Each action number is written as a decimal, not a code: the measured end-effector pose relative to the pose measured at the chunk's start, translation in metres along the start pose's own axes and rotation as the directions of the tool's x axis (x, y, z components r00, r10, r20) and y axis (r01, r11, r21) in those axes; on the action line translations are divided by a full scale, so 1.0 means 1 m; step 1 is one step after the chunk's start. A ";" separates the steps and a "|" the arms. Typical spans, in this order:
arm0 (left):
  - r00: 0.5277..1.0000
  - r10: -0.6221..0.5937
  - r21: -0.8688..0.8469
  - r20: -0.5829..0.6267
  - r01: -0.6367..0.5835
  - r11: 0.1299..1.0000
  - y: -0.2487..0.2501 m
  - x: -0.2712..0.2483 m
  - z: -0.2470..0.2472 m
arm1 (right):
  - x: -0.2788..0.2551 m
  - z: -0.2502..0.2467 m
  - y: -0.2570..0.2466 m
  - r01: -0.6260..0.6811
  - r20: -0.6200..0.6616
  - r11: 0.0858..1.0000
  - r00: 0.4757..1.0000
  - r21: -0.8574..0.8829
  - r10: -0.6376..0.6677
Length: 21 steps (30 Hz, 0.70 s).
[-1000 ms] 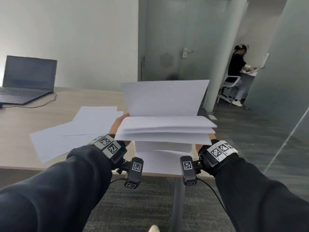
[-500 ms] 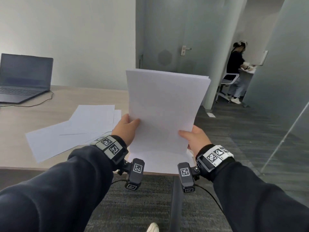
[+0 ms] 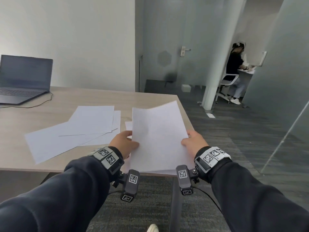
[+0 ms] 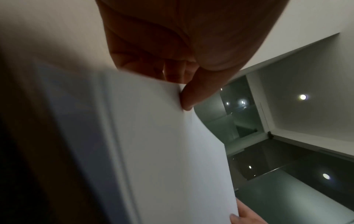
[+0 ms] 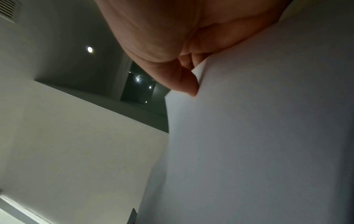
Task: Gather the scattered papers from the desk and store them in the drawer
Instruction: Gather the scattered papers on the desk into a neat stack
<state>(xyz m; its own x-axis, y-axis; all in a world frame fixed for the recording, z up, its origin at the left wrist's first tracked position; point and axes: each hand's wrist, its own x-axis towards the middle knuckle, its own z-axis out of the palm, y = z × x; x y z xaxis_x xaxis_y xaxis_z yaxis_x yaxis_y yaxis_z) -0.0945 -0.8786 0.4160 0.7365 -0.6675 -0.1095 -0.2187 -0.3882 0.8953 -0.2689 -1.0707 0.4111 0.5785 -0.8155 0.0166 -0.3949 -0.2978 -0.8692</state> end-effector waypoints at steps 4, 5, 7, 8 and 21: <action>1.000 -0.014 0.158 -0.026 0.018 0.987 -0.010 0.010 0.001 | 0.001 0.002 0.010 -0.002 0.074 0.992 0.997 -0.128 0.011; 1.000 -0.016 0.176 -0.026 0.020 0.984 -0.011 0.011 0.001 | -0.001 0.000 0.009 0.007 0.083 0.984 0.997 -0.181 0.008; 1.000 -0.014 0.209 -0.013 0.016 0.978 -0.011 0.011 0.000 | 0.000 -0.004 0.014 0.003 0.081 0.966 0.997 -0.259 0.018; 1.000 -0.016 0.240 0.000 0.016 0.971 -0.011 0.010 -0.001 | 0.001 -0.006 0.018 -0.010 0.077 0.961 0.997 -0.275 0.032; 0.999 -0.022 0.308 0.045 0.007 0.951 -0.010 0.017 0.011 | -0.007 -0.009 0.017 0.004 0.112 0.933 0.993 -0.360 0.039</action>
<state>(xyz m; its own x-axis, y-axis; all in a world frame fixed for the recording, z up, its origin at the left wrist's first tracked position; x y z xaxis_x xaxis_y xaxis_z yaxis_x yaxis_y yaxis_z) -0.0870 -0.8930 0.4002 0.7115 -0.6867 -0.1489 -0.3996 -0.5697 0.7181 -0.2861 -1.0748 0.4005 0.6388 -0.7659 -0.0726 -0.6228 -0.4594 -0.6333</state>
